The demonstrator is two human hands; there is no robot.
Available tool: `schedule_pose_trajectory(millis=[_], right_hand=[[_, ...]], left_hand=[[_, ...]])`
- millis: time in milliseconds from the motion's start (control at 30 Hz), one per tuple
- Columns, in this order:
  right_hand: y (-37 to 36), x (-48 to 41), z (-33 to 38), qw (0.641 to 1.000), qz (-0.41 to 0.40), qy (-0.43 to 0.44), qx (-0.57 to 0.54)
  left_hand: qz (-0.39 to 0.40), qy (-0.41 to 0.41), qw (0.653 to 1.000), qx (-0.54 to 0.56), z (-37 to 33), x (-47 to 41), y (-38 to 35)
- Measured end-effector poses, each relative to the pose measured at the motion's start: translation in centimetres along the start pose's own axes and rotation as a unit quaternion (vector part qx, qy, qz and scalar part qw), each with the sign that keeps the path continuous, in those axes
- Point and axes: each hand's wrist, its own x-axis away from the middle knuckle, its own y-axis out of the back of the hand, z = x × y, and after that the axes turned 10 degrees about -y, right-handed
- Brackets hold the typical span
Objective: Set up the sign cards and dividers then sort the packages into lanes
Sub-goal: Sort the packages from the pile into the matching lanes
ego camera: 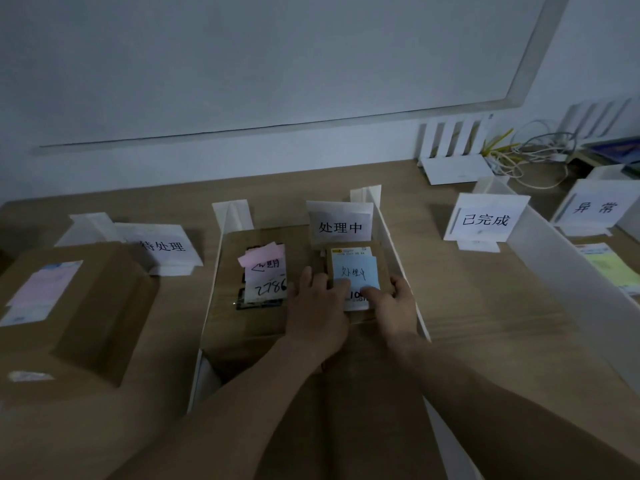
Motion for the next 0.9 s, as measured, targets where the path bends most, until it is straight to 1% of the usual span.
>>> schedule_pose_trajectory(millis=[333, 500, 667, 900], right_hand=[[-0.3, -1.0, -0.3, 1.000, 0.001, -0.006, -0.004], [-0.5, -1.9, -0.4, 1.000, 0.004, -0.008, -0.005], [-0.6, -3.0, -1.2, 0.999, 0.011, -0.030, -0.011], [-1.2, -4.0, -2.3, 0.999, 0.019, -0.043, -0.006]], left_hand=[[0.011, -0.004, 1.000, -0.001, 0.4, -0.7, -0.5], [0.031, 0.002, 0.999, -0.015, 0.5, -1.6, -0.8], [0.063, 0.005, 0.997, -0.053, 0.3, -2.3, -1.6], [0.136, 0.011, 0.977, -0.161, 0.2, -3.9, -2.3]])
